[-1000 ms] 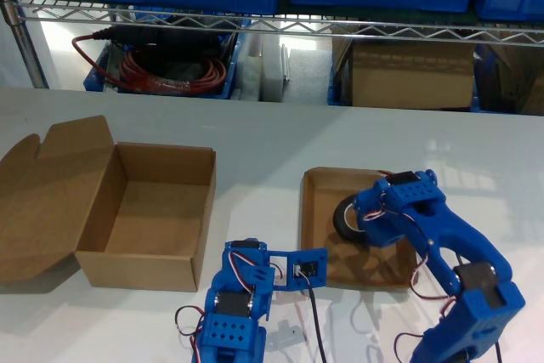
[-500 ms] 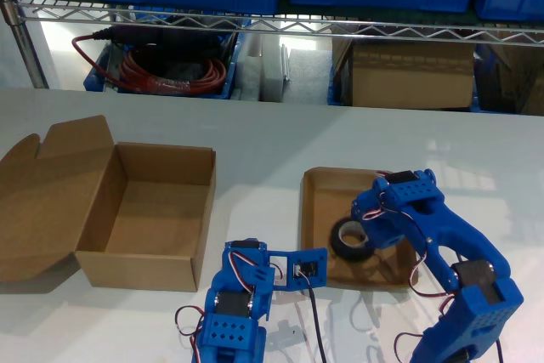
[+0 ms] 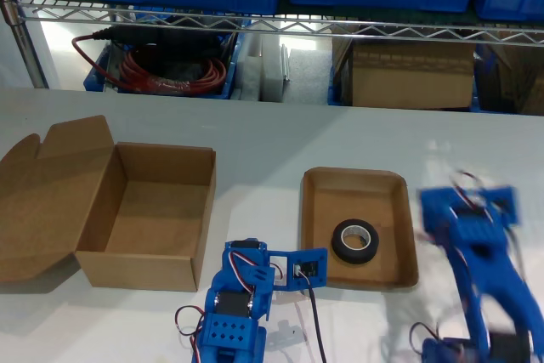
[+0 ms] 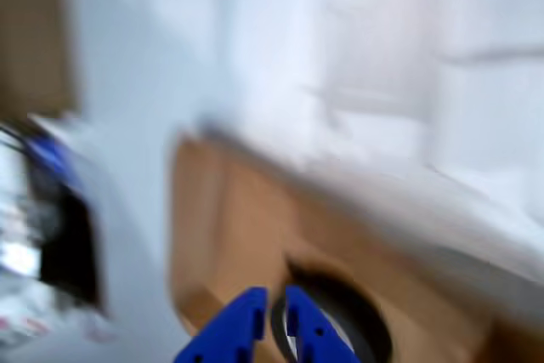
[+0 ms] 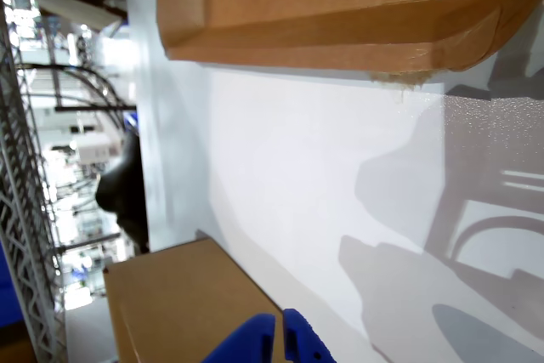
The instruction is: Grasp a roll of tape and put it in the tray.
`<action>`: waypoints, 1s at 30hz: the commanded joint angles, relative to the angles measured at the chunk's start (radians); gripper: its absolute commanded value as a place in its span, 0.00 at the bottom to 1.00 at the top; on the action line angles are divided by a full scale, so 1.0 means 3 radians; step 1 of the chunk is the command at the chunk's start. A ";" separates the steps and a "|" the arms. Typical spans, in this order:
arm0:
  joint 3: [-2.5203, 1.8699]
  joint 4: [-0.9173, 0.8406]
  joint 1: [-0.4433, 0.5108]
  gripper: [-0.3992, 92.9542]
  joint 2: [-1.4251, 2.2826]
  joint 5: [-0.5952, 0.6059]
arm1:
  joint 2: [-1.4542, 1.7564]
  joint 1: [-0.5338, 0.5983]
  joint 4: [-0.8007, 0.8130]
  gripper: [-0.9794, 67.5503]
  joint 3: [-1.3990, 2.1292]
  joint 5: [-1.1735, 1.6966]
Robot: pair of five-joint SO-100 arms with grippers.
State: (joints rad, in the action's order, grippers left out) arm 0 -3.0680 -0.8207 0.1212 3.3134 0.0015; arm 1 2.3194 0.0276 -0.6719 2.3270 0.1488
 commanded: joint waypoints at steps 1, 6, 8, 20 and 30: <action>-0.0097 0.0046 -0.0031 0.01 0.0031 0.0020 | 0.1713 -0.0291 0.0399 0.01 0.1488 0.0184; -0.0097 0.0046 -0.0031 0.01 0.0031 0.0020 | 0.2971 -0.0189 -0.0332 0.01 0.2270 0.0332; -0.0097 0.0046 -0.0031 0.01 0.0031 0.0020 | 0.3196 -0.0159 -0.0511 0.01 0.2337 0.0332; -0.0097 0.0046 -0.0031 0.01 0.0031 0.0020 | 0.3226 -0.0337 -0.0562 0.01 0.2434 0.0256; -0.0097 0.0046 -0.0031 0.01 0.0031 0.0020 | 0.3226 -0.0343 -0.0588 0.01 0.2429 0.0235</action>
State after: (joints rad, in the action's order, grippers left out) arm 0 -3.0680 -0.8207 0.1212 3.3134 0.0015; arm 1 3.2781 -0.0706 -0.8437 3.0496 0.2255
